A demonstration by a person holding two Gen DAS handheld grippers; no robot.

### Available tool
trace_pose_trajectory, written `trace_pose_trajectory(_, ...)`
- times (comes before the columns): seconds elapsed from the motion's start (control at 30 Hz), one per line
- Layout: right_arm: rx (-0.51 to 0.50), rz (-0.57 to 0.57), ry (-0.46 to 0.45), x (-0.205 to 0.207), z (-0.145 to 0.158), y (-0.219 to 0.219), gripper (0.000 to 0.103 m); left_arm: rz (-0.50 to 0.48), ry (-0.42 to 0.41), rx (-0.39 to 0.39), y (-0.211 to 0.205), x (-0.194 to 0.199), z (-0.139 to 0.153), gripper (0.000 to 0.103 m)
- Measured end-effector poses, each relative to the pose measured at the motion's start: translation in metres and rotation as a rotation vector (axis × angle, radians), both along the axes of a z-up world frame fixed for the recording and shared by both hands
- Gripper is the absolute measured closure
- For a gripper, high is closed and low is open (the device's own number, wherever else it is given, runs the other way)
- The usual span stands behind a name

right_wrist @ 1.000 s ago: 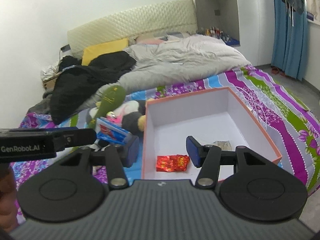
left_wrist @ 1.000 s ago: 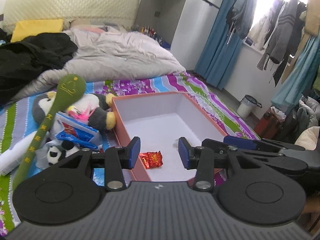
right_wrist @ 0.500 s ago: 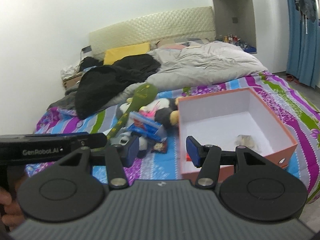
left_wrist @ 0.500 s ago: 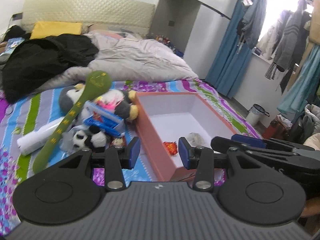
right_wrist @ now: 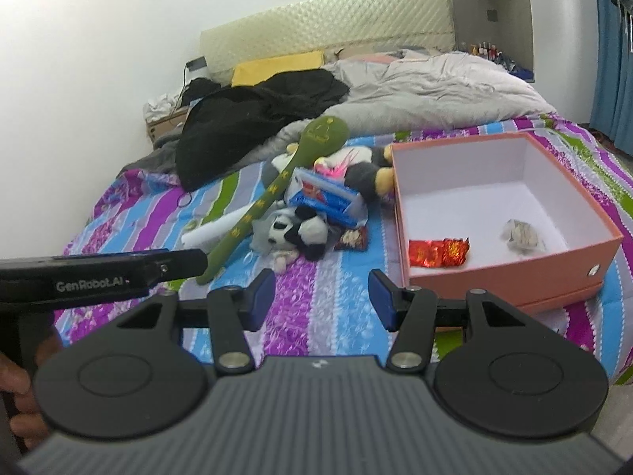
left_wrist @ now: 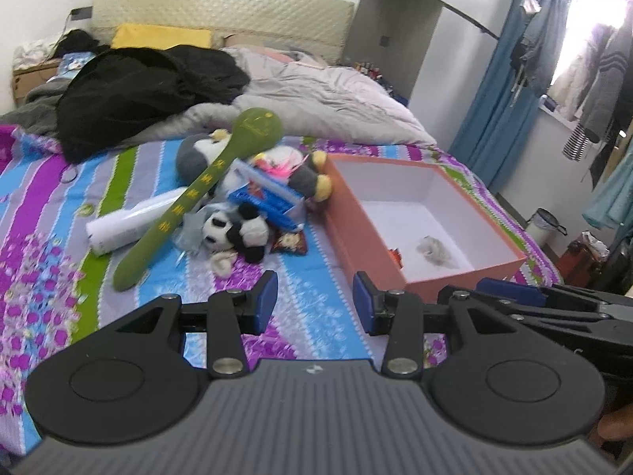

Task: Organize soft objects
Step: 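Withdraw both open tools from the box back toward the pile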

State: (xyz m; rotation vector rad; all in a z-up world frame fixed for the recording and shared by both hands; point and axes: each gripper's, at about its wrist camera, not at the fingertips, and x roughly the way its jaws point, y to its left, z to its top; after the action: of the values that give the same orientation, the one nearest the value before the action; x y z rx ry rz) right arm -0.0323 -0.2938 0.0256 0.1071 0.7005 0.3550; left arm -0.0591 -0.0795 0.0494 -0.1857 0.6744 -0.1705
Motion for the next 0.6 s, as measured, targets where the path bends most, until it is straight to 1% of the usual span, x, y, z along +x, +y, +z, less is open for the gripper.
trace_pose_trajectory(0.27, -0.002, 0.027, 0.050, -0.008, -0.017, 0.015, 0.048, 0.071, 0.033, -0.016, 0.020, -0.015, -0.025, 0.055)
trace_pose_trajectory(0.4, -0.008, 0.030, 0.074, -0.005, -0.024, 0.022, 0.048, 0.090, 0.050, -0.004, 0.026, -0.015, -0.035, 0.055)
trace_pose_trajectory(0.6, -0.022, 0.027, 0.096, 0.008, -0.030, 0.028, 0.048, 0.113, 0.076, -0.015, 0.035, -0.006, -0.045, 0.055)
